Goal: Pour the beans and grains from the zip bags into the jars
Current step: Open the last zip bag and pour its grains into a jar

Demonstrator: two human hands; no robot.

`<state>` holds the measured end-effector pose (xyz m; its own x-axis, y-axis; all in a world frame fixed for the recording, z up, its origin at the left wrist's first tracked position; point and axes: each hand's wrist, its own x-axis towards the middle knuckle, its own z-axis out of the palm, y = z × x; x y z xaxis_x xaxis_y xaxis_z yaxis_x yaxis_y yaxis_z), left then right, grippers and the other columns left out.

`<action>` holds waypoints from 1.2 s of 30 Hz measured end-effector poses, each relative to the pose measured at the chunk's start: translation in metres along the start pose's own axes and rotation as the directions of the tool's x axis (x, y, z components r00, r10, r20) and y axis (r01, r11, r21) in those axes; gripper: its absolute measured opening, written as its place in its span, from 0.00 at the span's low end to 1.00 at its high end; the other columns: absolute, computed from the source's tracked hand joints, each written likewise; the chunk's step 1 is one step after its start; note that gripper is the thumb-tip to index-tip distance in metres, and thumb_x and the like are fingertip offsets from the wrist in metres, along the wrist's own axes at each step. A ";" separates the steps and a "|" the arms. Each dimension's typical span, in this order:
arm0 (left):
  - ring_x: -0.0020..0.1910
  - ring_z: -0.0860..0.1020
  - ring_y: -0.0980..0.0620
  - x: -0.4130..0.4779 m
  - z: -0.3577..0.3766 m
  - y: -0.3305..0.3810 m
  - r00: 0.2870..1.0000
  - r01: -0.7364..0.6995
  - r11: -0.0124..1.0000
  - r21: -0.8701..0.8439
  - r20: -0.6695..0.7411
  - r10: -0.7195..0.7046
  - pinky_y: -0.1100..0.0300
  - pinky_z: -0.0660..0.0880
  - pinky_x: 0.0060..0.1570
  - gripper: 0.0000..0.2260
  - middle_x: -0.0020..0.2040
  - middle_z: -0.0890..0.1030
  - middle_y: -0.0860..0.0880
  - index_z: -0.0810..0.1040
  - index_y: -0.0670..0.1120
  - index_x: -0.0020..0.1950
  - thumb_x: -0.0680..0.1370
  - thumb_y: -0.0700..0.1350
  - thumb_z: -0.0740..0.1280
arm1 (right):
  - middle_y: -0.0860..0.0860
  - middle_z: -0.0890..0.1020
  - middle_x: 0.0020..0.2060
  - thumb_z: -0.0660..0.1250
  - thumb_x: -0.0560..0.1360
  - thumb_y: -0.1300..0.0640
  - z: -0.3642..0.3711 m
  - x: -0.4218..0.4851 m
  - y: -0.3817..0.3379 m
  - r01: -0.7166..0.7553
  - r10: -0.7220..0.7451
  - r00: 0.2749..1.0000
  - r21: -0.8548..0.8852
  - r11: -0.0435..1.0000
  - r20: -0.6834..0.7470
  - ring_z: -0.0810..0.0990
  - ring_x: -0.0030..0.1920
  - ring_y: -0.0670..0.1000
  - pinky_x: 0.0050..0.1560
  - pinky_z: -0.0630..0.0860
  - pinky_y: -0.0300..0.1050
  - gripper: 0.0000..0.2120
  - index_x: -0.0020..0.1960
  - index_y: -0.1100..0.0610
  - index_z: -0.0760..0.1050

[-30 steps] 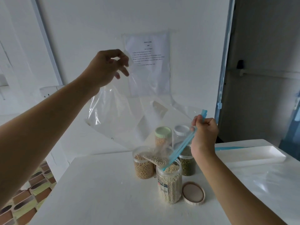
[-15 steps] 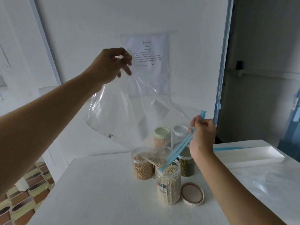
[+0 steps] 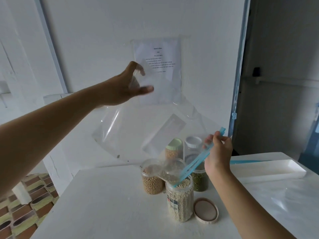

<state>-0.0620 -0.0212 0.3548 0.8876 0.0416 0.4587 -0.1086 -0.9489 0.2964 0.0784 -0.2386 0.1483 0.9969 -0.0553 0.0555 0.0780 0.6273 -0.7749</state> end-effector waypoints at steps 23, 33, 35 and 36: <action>0.36 0.73 0.51 -0.030 0.032 -0.040 0.943 0.121 0.976 -0.181 -0.287 -0.170 0.55 0.68 0.40 0.16 0.37 0.78 0.49 0.76 0.51 0.57 0.83 0.62 0.59 | 0.48 0.79 0.33 0.62 0.84 0.49 -0.006 0.008 0.011 -0.012 0.013 1.000 -0.032 0.999 0.020 0.76 0.34 0.48 0.42 0.75 0.44 0.08 0.50 0.52 0.69; 0.38 0.72 0.47 0.002 0.028 -0.020 0.963 0.103 0.987 -0.121 -0.237 -0.130 0.53 0.65 0.40 0.17 0.37 0.73 0.42 0.72 0.54 0.55 0.82 0.66 0.57 | 0.44 0.77 0.28 0.60 0.85 0.48 -0.011 0.014 0.007 -0.040 0.040 0.999 -0.030 0.999 -0.008 0.74 0.31 0.45 0.45 0.75 0.44 0.09 0.53 0.53 0.69; 0.38 0.71 0.46 0.007 0.021 -0.020 0.959 0.097 0.986 -0.133 -0.253 -0.129 0.53 0.65 0.41 0.16 0.37 0.72 0.43 0.73 0.55 0.55 0.82 0.66 0.58 | 0.44 0.77 0.28 0.59 0.85 0.48 -0.008 0.014 0.004 -0.025 0.025 1.000 -0.023 0.999 0.008 0.74 0.31 0.45 0.46 0.76 0.44 0.09 0.54 0.54 0.69; 0.38 0.70 0.46 0.008 0.019 -0.019 0.961 0.093 0.986 -0.138 -0.247 -0.125 0.53 0.64 0.41 0.16 0.37 0.71 0.42 0.73 0.55 0.54 0.82 0.66 0.58 | 0.44 0.78 0.28 0.59 0.85 0.48 -0.007 0.014 0.003 -0.024 0.024 1.000 -0.016 1.000 0.000 0.74 0.31 0.44 0.45 0.76 0.44 0.09 0.54 0.53 0.69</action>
<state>-0.0442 -0.0088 0.3372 0.7559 0.2357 0.6108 -0.0866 -0.8888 0.4501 0.0928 -0.2433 0.1424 0.9985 -0.0404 0.0372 0.0542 0.6162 -0.7857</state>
